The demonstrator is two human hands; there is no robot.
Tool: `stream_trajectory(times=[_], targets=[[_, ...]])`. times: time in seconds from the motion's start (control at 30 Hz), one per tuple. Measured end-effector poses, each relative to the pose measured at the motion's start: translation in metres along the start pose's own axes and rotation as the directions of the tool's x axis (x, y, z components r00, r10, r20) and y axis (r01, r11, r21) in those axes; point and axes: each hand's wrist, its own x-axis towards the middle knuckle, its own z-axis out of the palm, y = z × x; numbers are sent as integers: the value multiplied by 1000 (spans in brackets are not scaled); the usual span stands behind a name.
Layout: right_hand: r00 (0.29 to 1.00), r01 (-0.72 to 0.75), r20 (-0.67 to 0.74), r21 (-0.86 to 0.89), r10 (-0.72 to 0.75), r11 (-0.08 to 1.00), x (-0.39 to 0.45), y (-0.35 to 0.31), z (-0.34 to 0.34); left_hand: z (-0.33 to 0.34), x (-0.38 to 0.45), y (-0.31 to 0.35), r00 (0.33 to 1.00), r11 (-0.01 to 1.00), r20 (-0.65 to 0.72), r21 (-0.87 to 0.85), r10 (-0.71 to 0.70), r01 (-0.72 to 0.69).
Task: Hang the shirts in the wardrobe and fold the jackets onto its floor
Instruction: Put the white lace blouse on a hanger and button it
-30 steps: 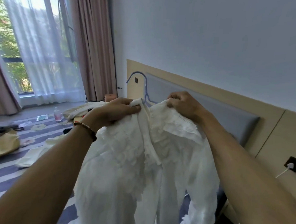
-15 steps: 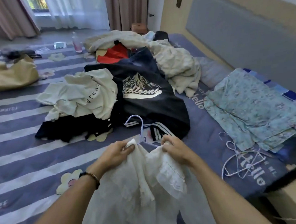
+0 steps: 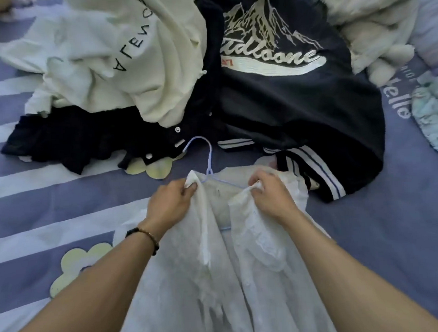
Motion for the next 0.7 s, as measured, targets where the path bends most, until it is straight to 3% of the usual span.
stream_trajectory(times=[0.1, 0.17, 0.23, 0.27, 0.33, 0.4, 0.47, 0.53, 0.57, 0.63, 0.7], targets=[[971, 64, -201, -307, -130, 950, -9, 15, 22, 28, -8, -11, 989, 997, -141, 78, 34, -23], [859, 200, -349, -443, -373, 874, -20, 9, 30, 42, -25, -11, 939, 996, -334, 67, 83, -64], [751, 366, -340, -499, -566, 785, -29, -1, 37, 49, -49, -8, 852, 996, -519, -6, 71, -86], [736, 422, -278, -524, -617, 740, -31, -6, 41, 51, -60, -7, 824, 995, -564, -46, 52, -94], [795, 406, -131, -610, -592, 680, -31, -11, 49, 58, -84, -8, 831, 986, -556, -136, 3, -94], [892, 282, -59, -703, -448, 653, -29, -8, 52, 65, -106, -7, 869, 985, -493, -161, -27, -61], [948, 214, -66, -596, -313, 774, -30, -1, 47, 73, -124, -5, 912, 991, -407, -134, -59, 4], [985, 139, -60, -273, -161, 952, -35, 5, 37, 82, -135, 1, 935, 987, -335, -144, -115, 70], [994, 93, -38, -125, -99, 988, -35, 9, 34, 85, -136, 3, 940, 982, -313, -168, -138, 89], [996, 81, -30, 13, -81, 997, -36, 15, 25, 87, -137, 11, 932, 941, -285, -311, -226, 133], [993, 110, -48, 44, -108, 993, -34, 19, 18, 83, -135, 19, 897, 799, -215, -563, -387, 210]])
